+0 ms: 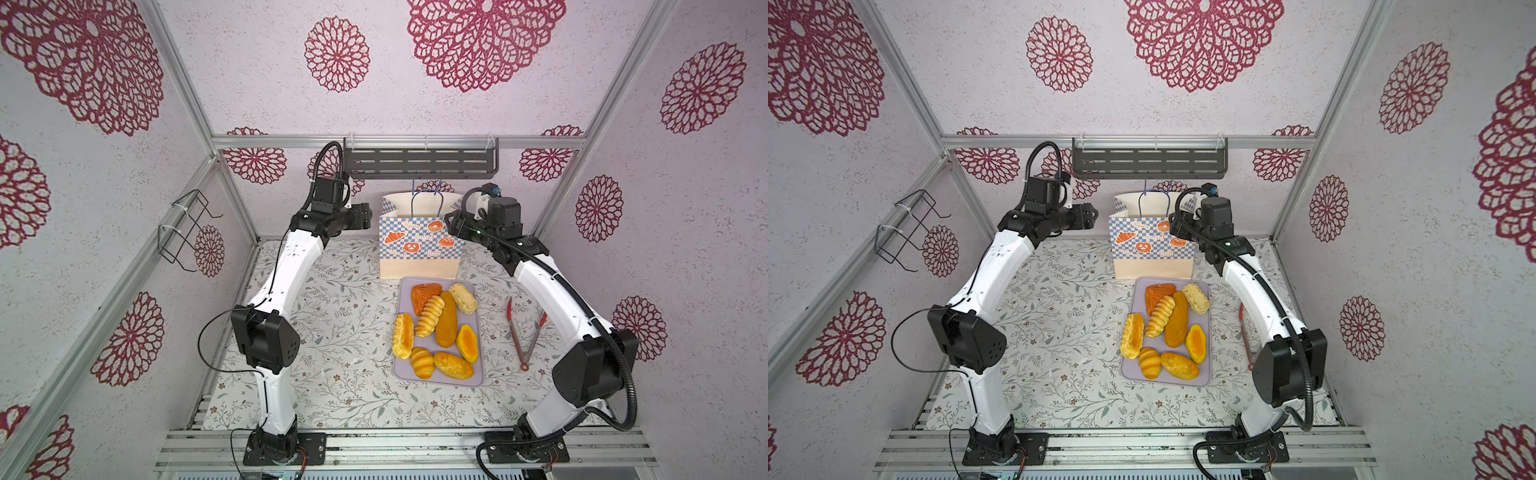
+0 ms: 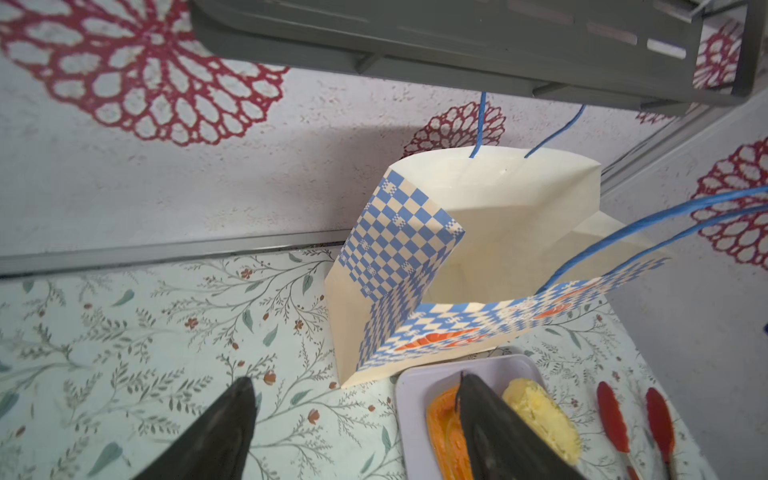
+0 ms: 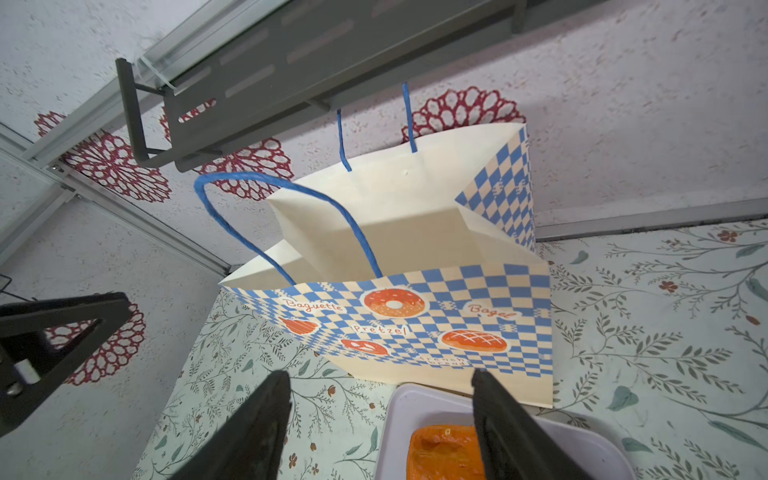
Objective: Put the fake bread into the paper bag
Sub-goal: 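Raise both grippers and move them forward toward the checkered paper bag, then grasp the bag's side edge with the left gripper while the right hovers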
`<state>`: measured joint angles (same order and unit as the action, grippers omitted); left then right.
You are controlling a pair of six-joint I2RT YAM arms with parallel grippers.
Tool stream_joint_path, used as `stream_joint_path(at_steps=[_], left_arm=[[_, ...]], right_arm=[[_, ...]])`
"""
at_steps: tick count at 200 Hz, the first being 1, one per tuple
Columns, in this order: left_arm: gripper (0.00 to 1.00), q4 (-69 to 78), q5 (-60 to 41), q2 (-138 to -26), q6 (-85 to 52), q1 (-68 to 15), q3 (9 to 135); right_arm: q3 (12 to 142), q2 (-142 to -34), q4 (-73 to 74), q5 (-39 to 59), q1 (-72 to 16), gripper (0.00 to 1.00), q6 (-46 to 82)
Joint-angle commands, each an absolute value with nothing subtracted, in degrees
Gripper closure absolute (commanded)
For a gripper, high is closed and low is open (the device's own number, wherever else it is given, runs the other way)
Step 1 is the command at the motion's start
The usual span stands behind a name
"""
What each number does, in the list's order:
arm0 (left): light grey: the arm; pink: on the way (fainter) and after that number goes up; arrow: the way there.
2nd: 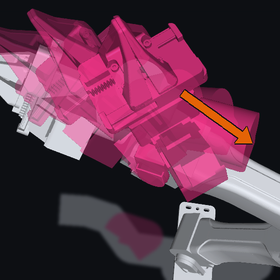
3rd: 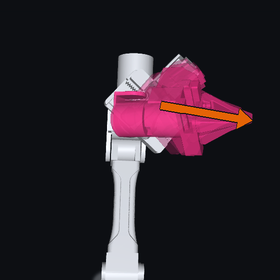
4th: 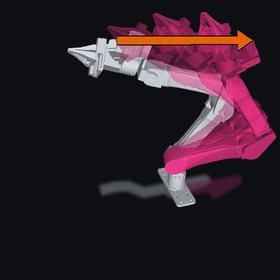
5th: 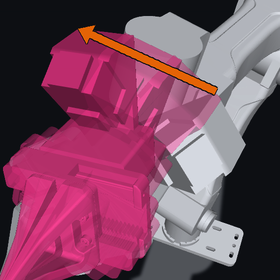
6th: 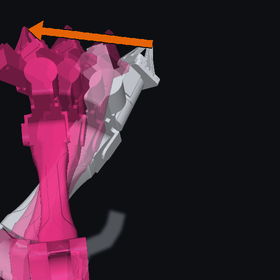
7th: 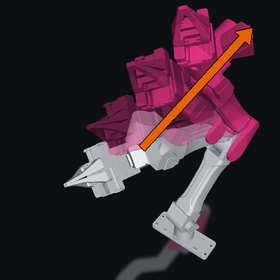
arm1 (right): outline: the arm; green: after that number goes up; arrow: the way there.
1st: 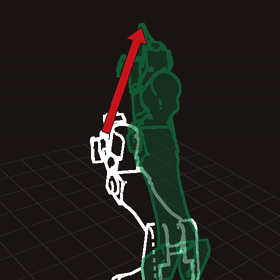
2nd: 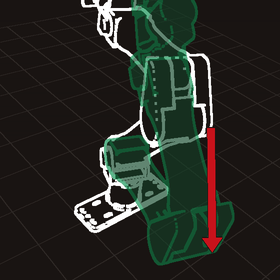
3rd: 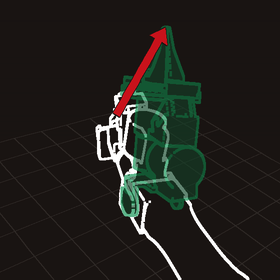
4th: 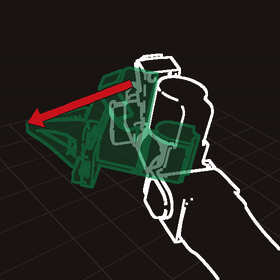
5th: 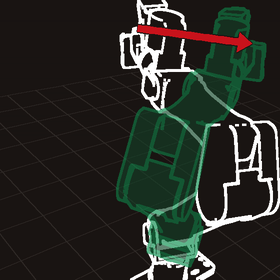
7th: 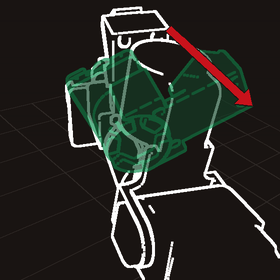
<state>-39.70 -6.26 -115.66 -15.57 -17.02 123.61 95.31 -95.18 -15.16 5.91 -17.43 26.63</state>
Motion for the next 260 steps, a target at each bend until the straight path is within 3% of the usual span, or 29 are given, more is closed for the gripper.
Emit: stream_joint_path(at_steps=[1,21,81,133,260], left_arm=[[0.28,-37.7,-11.0,-117.9,-5.0,-18.5,124.0],[0.36,-32.4,-15.4,-116.4,0.6,-18.1,118.3],[0.35,-13.3,-25.3,-108.1,9.4,-15.3,97.6],[0.39,-15.2,-37.1,-116.6,5.0,-10.9,107.5],[0.37,-17.8,-39.2,-123.1,11.5,-11.8,115.0]], right_arm=[[96.7,-94.3,-18.3,6.8,-17.9,0.31,26.4],[94.1,-90.9,-21.4,6.2,-18.0,0.31,24.8],[78.6,-75.4,-25.2,5.2,-18.0,0.3,24.5],[68.7,-67.2,-24.4,6.0,-18.3,0.29,28.9],[64.6,-68.5,-22.5,6.7,-18.8,0.31,34.4]])
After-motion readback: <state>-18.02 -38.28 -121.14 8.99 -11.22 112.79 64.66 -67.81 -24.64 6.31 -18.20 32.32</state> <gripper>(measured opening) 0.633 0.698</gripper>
